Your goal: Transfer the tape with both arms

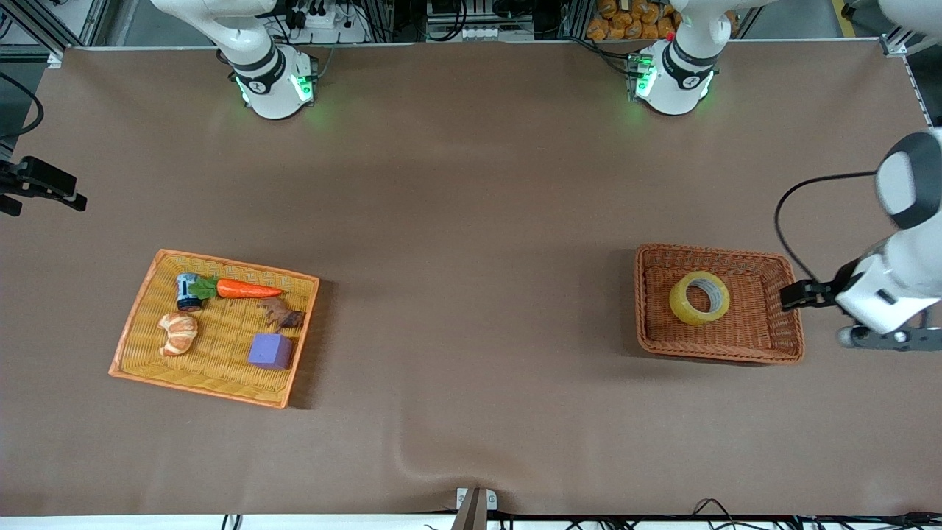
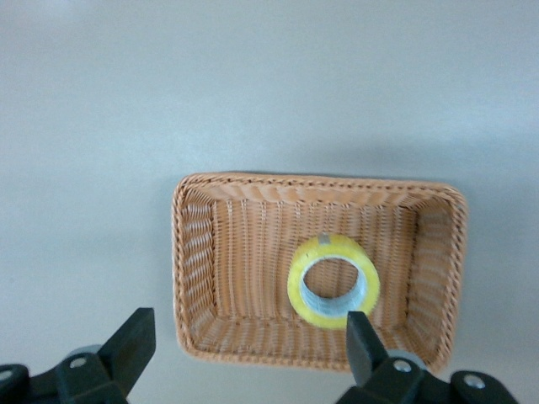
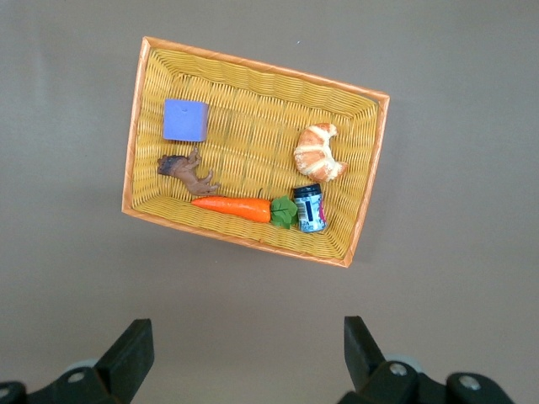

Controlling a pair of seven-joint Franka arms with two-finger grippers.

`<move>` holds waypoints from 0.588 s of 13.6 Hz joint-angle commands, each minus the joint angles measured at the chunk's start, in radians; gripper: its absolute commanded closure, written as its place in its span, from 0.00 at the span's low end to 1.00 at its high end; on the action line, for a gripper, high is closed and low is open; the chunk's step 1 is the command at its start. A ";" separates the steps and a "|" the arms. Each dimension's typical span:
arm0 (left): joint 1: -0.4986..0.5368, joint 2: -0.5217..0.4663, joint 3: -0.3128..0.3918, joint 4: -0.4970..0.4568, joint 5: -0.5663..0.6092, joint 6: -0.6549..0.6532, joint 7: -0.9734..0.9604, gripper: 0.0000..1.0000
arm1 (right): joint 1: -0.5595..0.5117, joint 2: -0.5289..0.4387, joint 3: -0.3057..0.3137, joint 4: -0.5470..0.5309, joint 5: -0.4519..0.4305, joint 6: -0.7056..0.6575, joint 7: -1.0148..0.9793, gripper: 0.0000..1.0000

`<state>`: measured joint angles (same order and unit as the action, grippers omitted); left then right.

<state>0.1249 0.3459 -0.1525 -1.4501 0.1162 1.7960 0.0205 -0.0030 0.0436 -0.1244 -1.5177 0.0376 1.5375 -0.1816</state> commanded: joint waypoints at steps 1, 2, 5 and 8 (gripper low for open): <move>-0.008 -0.037 -0.004 0.034 -0.003 -0.067 0.004 0.00 | -0.022 0.004 0.014 0.008 0.018 -0.008 -0.004 0.00; -0.007 -0.065 -0.004 0.034 -0.024 -0.084 0.003 0.00 | -0.022 0.004 0.014 0.008 0.019 -0.007 -0.004 0.00; 0.004 -0.140 -0.001 0.034 -0.041 -0.141 0.004 0.00 | -0.009 0.004 0.014 0.010 0.019 -0.007 -0.003 0.00; 0.005 -0.189 0.002 0.031 -0.041 -0.178 0.004 0.00 | -0.012 0.005 0.017 0.010 0.019 -0.005 -0.003 0.00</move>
<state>0.1258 0.1883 -0.1513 -1.4017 0.0942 1.6398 0.0195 -0.0027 0.0445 -0.1161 -1.5177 0.0385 1.5376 -0.1816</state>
